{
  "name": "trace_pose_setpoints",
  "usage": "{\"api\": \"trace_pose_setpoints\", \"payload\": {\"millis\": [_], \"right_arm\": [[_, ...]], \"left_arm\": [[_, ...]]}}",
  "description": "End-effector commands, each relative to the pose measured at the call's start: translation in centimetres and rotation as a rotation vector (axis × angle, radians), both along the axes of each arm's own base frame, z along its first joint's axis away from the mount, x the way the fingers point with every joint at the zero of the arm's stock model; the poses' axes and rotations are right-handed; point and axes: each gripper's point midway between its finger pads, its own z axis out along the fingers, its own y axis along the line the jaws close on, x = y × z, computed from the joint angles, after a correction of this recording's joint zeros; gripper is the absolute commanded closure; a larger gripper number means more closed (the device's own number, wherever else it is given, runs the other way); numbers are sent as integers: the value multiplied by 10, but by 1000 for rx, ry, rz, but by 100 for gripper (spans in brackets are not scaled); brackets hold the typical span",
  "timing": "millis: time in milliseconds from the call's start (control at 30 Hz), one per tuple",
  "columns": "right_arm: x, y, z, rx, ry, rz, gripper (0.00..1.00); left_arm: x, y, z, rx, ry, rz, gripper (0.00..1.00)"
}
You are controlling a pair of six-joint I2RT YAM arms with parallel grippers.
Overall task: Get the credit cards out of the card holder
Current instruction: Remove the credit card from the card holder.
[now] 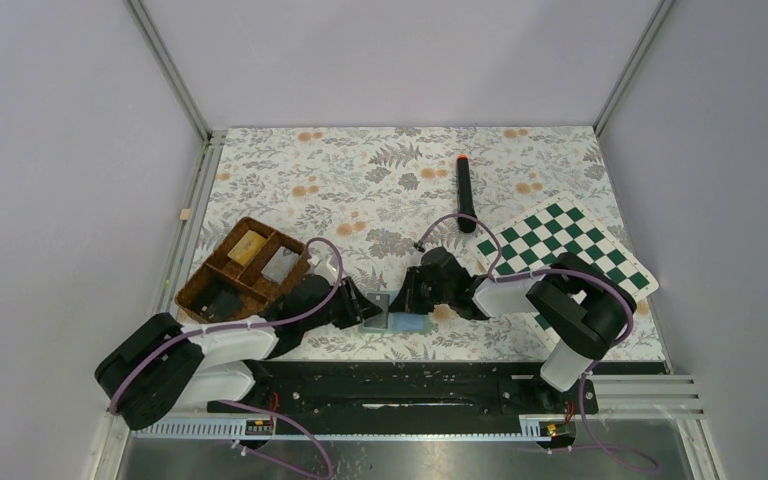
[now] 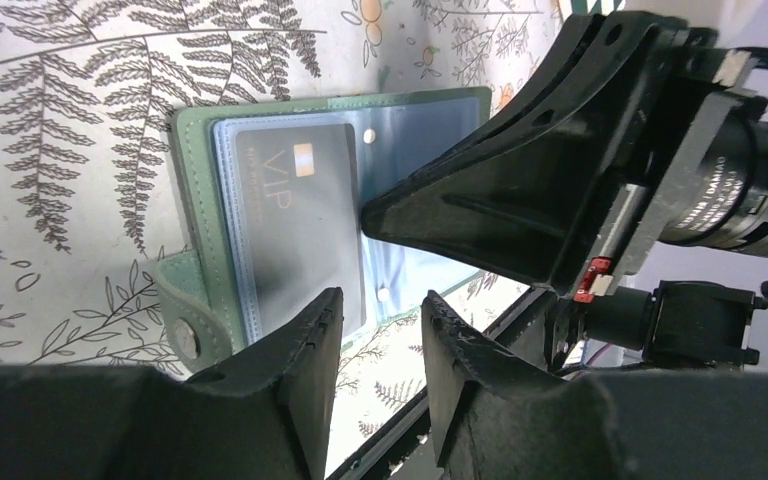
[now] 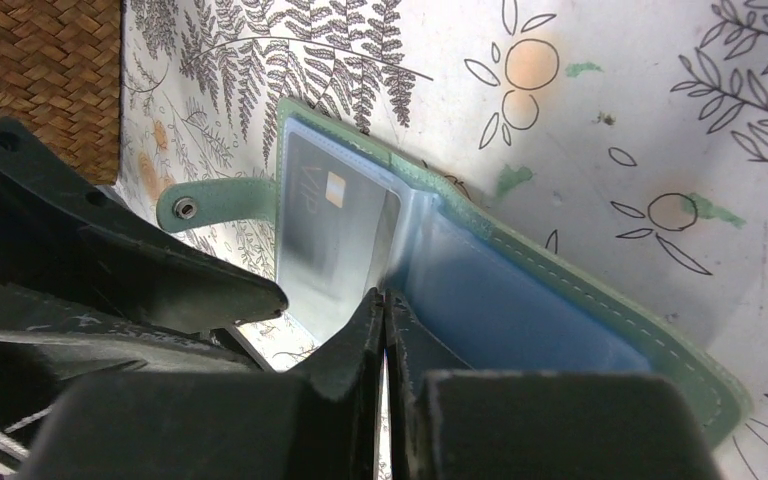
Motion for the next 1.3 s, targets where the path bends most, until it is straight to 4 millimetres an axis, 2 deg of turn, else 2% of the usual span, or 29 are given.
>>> {"api": "trace_pose_setpoints", "payload": {"millis": [0,167,233,500,667,967,1267], "right_arm": [[-10,-26,-37,-126,38,-13,97],[-8,-29,-41,-128,44,1,99],[-9,-30,-41,-123,46,2,99],[-9,-30,-36,-110,34,5,98],[-9,-30,-34,-105,29,5,98],[-9,-28,-33,-100,30,9,97],[-8,-23,-23,-61,22,9,82]], "left_arm": [[14,11,11,51,-53,72,65],[19,27,10,141,-61,118,64],[20,27,12,145,-69,117,63],[18,13,8,108,-51,64,63],[21,12,5,123,-46,61,63],[19,7,16,78,-66,41,63],[9,-16,36,-66,-93,-56,67]]}}
